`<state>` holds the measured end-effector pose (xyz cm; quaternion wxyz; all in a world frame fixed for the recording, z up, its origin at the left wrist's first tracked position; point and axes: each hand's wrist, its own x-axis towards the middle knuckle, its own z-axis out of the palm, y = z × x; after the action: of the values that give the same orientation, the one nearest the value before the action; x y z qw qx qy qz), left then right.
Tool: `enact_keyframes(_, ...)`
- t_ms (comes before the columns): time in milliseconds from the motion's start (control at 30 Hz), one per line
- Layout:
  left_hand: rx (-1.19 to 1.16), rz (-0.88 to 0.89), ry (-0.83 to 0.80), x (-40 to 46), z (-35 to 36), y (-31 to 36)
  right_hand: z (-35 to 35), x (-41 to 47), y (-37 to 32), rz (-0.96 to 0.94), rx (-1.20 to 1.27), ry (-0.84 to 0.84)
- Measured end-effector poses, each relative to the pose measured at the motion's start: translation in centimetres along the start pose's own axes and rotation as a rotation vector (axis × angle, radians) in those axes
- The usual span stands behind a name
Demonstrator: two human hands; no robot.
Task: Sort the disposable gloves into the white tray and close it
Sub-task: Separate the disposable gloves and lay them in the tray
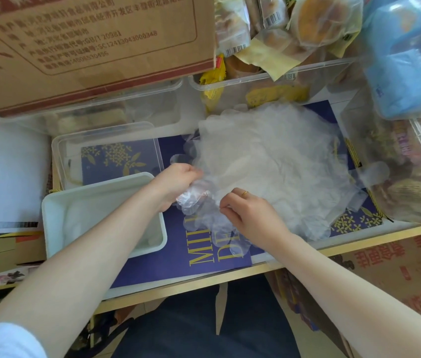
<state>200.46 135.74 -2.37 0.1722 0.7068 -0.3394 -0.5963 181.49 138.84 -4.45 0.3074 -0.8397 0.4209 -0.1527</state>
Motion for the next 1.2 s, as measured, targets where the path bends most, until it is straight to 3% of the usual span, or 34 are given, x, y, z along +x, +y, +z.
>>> enact_keyframes(233, 0.138, 0.156, 0.125, 0.1, 0.6, 0.1, -0.3, 1.1, -0.8, 0.169, 0.081, -0.084)
enact_keyframes(433, 0.443, 0.389, 0.112, -0.4, -0.3, 0.4, -4.0, 5.8, 1.5, 0.221, 0.082, 0.190)
enact_keyframes(500, 0.556, 0.506, 0.079, -1.0, -0.9, 0.4, -5.1, 7.7, 2.1, 0.163, 0.080, 0.142)
enact_keyframes(600, 0.654, 0.633, 0.048, -1.9, -1.7, 0.0, -6.5, 9.6, 2.0, 0.147, 0.169, -0.057)
enact_keyframes(667, 0.659, 0.674, 0.034, -2.3, -2.3, -0.2, -7.2, 10.2, 2.0, 0.176, 0.243, -0.158)
enact_keyframes(767, 0.620, 0.663, 0.020, -2.8, -2.8, -0.3, -7.7, 10.2, 2.2, 0.210, 0.298, -0.179)
enact_keyframes(967, 0.559, 0.603, 0.098, -2.7, -3.2, -0.4, -7.4, 9.4, 2.9, 0.056, 0.405, -0.059)
enact_keyframes(1200, 0.535, 0.594, 0.112, -2.5, -2.9, 0.1, -5.8, 8.1, 3.3, 0.064, 0.107, 0.262)
